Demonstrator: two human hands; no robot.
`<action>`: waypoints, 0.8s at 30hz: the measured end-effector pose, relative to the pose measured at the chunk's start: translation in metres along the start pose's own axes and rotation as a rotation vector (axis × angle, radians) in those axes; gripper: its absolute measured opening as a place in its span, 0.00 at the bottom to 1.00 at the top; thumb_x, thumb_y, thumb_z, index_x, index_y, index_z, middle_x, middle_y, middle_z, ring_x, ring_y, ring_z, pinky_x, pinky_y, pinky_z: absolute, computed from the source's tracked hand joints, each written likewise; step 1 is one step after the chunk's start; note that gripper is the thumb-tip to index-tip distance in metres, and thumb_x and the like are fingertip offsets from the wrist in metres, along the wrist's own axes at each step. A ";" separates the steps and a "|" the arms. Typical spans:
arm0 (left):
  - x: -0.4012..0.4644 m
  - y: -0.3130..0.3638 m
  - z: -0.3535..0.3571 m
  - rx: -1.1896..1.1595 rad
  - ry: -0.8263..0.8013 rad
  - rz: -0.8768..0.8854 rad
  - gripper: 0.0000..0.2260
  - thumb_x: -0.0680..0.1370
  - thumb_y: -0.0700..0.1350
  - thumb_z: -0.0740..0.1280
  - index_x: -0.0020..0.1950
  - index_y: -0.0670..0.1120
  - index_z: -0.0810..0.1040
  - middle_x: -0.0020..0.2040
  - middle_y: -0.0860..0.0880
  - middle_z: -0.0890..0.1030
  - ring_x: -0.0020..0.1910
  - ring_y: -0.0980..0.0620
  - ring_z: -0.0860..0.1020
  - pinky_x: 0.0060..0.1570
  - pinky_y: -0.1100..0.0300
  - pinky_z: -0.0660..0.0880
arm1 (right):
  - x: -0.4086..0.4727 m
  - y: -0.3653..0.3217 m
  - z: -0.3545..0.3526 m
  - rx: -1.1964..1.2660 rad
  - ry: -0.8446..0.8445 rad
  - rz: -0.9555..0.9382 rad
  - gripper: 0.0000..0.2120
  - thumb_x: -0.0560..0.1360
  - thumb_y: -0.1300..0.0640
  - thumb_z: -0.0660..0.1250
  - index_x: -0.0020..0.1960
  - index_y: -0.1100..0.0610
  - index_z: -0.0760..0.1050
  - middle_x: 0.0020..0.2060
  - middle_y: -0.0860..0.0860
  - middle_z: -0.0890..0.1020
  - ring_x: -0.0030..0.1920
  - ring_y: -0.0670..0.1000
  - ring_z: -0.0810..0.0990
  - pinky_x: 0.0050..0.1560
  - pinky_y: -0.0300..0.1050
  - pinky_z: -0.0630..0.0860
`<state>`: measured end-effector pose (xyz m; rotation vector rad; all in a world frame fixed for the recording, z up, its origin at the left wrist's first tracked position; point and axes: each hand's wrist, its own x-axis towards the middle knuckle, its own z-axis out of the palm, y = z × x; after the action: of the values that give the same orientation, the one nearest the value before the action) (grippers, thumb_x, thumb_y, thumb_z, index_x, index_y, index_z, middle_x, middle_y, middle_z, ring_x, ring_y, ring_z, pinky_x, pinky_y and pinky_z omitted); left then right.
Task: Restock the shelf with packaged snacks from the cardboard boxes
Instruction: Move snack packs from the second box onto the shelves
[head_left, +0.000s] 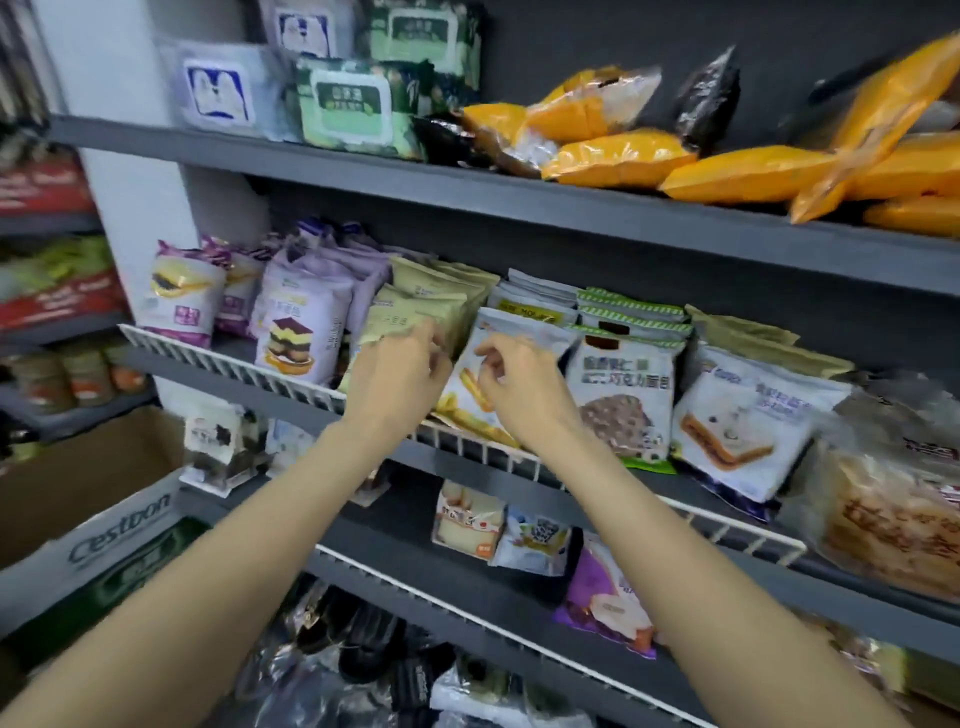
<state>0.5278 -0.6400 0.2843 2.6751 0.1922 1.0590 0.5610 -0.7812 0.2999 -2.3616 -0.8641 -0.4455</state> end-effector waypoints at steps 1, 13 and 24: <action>-0.004 -0.024 -0.009 0.027 0.011 -0.029 0.09 0.78 0.46 0.61 0.55 0.45 0.74 0.44 0.46 0.83 0.45 0.41 0.80 0.43 0.53 0.74 | 0.006 -0.019 0.019 0.018 -0.010 -0.020 0.13 0.77 0.61 0.59 0.60 0.57 0.75 0.54 0.56 0.79 0.53 0.56 0.78 0.52 0.53 0.75; -0.063 -0.367 -0.079 0.171 -0.080 -0.401 0.09 0.79 0.49 0.58 0.49 0.45 0.74 0.39 0.46 0.81 0.37 0.43 0.78 0.33 0.53 0.73 | 0.080 -0.246 0.303 0.204 -0.342 -0.132 0.12 0.80 0.60 0.57 0.60 0.58 0.74 0.52 0.54 0.78 0.50 0.53 0.77 0.49 0.49 0.76; -0.103 -0.646 -0.003 0.173 -0.523 -0.919 0.10 0.78 0.47 0.61 0.55 0.44 0.75 0.52 0.43 0.79 0.49 0.41 0.78 0.48 0.50 0.78 | 0.166 -0.306 0.591 0.102 -0.828 -0.096 0.11 0.77 0.61 0.59 0.53 0.63 0.78 0.51 0.57 0.79 0.51 0.57 0.78 0.51 0.51 0.76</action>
<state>0.4329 -0.0423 0.0349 2.4001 1.2725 0.0613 0.5417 -0.1451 0.0449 -2.4033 -1.3109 0.5844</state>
